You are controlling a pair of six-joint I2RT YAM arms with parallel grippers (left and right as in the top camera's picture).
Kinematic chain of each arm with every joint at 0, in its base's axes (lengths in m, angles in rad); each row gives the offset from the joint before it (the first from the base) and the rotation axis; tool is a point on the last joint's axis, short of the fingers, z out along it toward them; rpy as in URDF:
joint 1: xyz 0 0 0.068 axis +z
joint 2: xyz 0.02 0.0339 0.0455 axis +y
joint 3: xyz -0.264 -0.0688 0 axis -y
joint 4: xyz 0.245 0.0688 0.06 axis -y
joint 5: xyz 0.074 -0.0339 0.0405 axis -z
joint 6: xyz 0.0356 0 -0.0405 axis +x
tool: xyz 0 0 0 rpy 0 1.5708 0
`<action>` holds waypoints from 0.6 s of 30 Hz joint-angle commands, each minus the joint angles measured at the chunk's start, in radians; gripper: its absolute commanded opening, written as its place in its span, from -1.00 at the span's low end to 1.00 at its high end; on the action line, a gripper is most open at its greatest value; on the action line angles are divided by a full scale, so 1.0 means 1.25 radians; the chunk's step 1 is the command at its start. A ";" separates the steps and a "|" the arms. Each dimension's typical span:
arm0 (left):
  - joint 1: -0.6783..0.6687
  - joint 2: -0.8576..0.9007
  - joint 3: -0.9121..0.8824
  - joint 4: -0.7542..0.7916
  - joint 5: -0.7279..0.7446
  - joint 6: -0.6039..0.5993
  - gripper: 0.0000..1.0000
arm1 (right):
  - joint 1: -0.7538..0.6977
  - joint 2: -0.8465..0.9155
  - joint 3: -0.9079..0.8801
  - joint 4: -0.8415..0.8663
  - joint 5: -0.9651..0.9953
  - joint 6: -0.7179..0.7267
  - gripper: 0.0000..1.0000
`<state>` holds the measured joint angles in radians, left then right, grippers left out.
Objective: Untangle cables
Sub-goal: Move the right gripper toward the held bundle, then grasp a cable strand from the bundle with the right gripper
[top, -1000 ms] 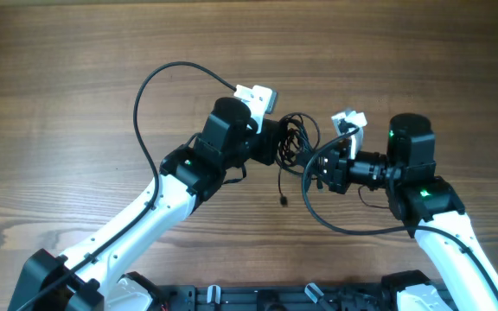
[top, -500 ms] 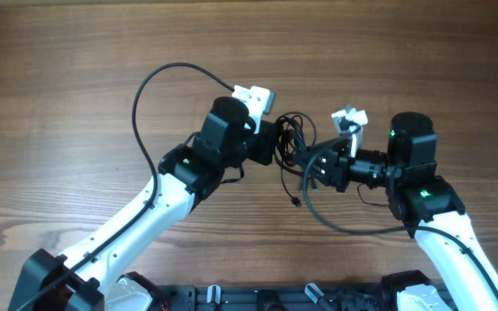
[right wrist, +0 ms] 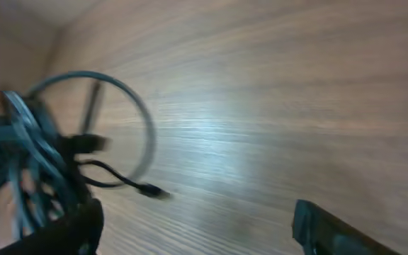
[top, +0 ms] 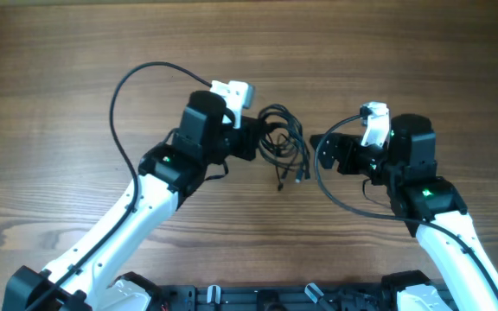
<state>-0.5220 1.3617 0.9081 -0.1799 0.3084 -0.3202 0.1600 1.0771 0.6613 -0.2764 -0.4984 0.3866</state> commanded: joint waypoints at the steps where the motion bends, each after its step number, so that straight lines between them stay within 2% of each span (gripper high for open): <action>1: -0.035 0.007 0.006 -0.005 -0.023 -0.001 -0.92 | -0.002 -0.003 0.011 0.001 -0.132 -0.123 0.53; 4: -0.046 0.034 0.006 -0.022 -0.141 -0.002 -0.92 | -0.002 -0.003 0.011 -0.039 -0.132 -0.216 0.53; 6: -0.047 0.056 0.006 -0.018 -0.171 -0.002 -0.92 | -0.002 -0.003 0.011 -0.061 -0.132 -0.269 0.53; 10: -0.047 0.087 0.006 -0.015 -0.189 -0.001 -0.92 | -0.002 -0.003 0.011 -0.055 -0.041 -0.262 0.47; 14: -0.052 0.089 0.006 0.026 -0.152 -0.002 -0.92 | -0.002 -0.003 0.011 -0.042 -0.113 -0.277 0.43; 18: -0.065 0.089 0.006 0.054 -0.040 -0.004 -0.92 | -0.002 -0.003 0.011 -0.043 -0.123 -0.289 0.18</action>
<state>-0.5858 1.4719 0.9081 -0.1295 0.1375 -0.3202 0.1600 1.0771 0.6613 -0.3355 -0.6182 0.0536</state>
